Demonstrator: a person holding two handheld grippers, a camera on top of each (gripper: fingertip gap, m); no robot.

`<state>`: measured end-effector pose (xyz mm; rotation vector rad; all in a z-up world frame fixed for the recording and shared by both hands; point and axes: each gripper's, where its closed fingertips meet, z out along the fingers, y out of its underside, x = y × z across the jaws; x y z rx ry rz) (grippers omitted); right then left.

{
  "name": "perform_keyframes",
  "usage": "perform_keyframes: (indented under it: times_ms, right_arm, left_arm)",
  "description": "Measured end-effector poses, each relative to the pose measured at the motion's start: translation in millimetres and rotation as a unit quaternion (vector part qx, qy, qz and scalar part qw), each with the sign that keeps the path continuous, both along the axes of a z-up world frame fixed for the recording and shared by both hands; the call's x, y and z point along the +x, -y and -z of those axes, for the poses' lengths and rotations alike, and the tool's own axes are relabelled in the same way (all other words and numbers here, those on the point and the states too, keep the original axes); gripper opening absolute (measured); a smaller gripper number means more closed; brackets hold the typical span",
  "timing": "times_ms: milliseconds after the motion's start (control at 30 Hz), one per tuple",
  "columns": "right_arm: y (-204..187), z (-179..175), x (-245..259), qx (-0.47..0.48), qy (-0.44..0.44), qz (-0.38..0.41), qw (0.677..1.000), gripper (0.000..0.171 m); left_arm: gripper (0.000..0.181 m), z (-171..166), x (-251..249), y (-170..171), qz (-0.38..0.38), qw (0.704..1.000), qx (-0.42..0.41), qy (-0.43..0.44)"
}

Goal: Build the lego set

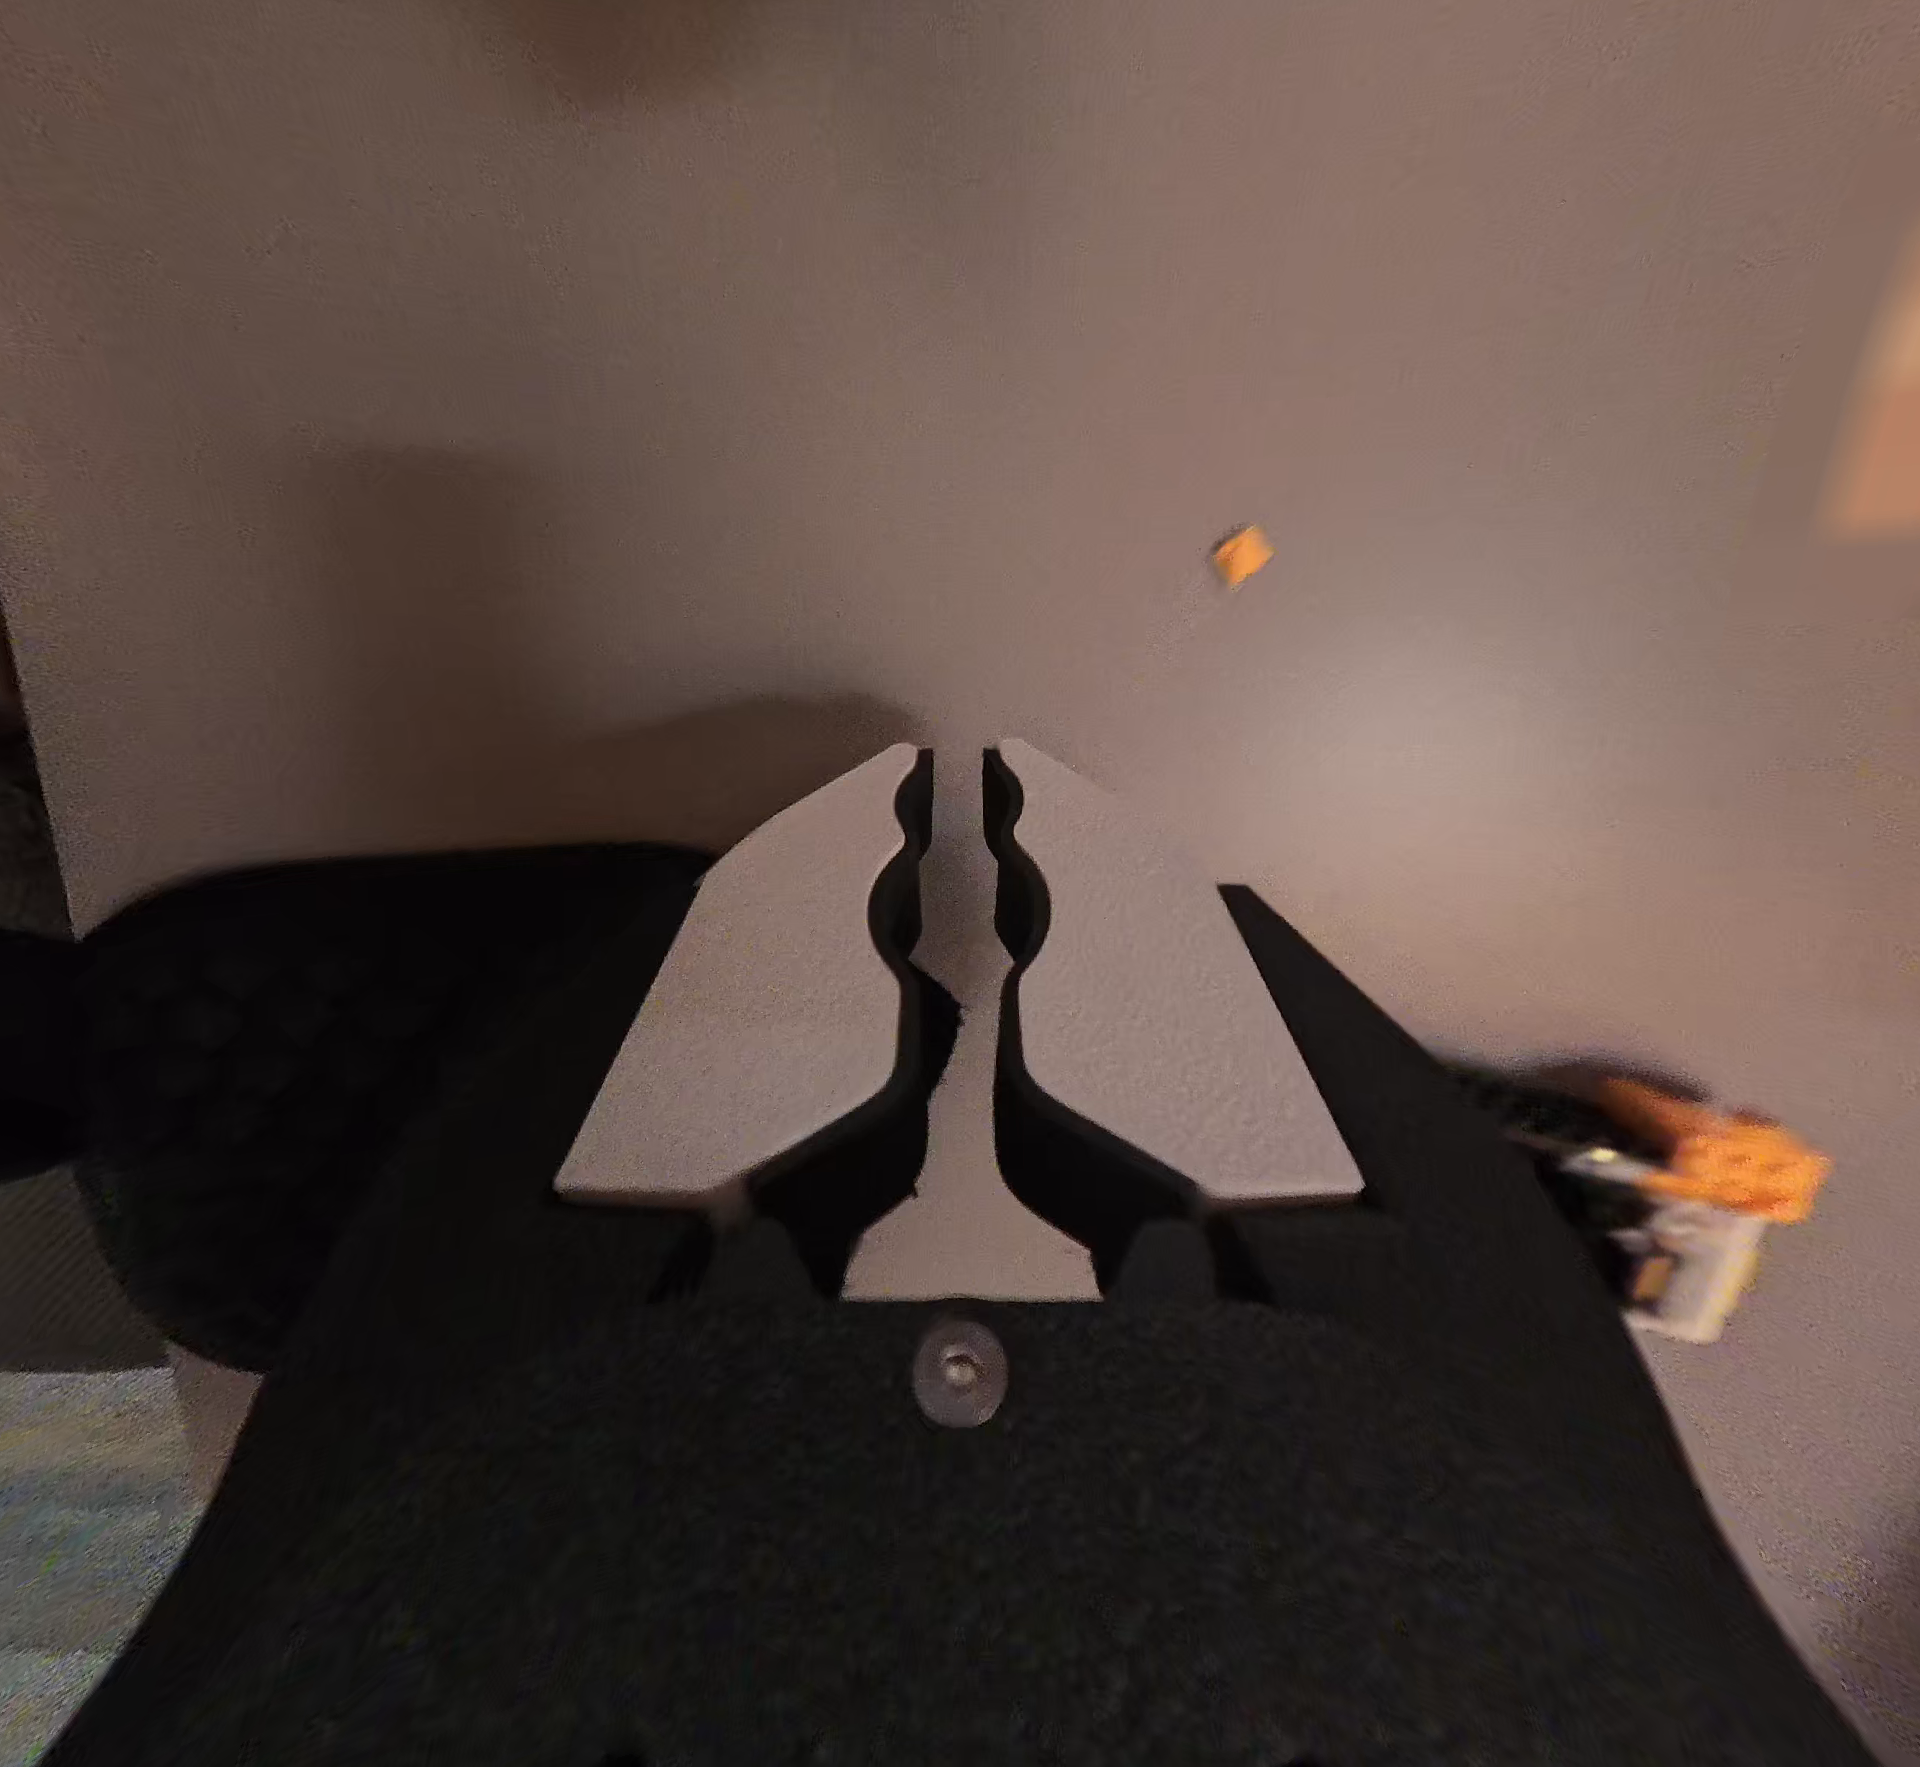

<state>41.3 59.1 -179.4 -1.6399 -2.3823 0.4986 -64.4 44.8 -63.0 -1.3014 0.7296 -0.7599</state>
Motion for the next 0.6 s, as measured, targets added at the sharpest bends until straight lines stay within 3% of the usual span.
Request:
perform_keyframes:
  times_ms: [233,600]
  right_arm:
    - [9.0,22.8,43.2,0.021,0.005,0.024,0.999,0.007]
    - [14.1,33.9,30.4,0.032,0.022,-0.033,0.999,0.007]
  left_arm:
    - [0.027,5.7,3.4,-0.8,0.006,1.000,-0.010,-0.010]
    - [0.027,8.8,6.2,0.5,0.009,1.000,-0.010,-0.023]
